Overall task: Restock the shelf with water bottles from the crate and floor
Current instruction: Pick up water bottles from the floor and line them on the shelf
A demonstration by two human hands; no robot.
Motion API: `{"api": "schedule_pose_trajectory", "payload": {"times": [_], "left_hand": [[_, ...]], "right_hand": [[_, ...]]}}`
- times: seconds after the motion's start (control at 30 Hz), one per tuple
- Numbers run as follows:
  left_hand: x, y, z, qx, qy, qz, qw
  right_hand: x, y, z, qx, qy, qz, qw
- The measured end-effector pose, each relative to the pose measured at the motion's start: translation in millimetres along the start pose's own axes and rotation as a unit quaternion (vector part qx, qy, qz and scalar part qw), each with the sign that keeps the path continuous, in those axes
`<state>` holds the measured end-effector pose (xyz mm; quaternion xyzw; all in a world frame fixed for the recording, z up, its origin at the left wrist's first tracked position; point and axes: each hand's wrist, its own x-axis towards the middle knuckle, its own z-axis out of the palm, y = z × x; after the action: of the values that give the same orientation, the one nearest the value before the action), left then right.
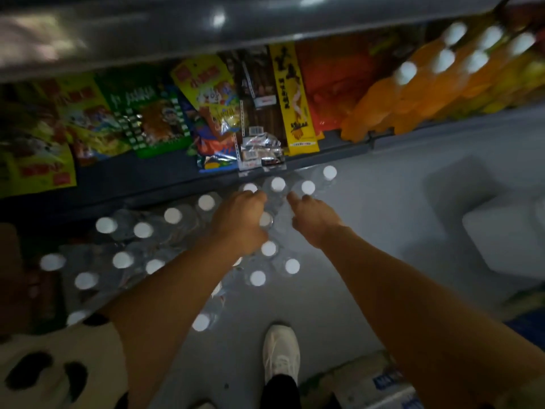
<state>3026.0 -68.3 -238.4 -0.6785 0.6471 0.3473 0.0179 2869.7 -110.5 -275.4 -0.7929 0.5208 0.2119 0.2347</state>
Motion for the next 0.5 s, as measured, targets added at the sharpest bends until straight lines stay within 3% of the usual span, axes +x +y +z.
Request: {"api": "schedule_pose_trajectory", "payload": {"times": [0.23, 0.5], "left_hand": [[-79, 77, -112, -0.052, 0.005, 0.026, 0.998], [-234, 168, -313, -0.063, 0.043, 0.105, 0.992]], "right_hand": [[-127, -17, -178, 0.018, 0.057, -0.049, 0.997], [-328, -88, -427, -0.024, 0.186, -0.112, 0.976]]}}
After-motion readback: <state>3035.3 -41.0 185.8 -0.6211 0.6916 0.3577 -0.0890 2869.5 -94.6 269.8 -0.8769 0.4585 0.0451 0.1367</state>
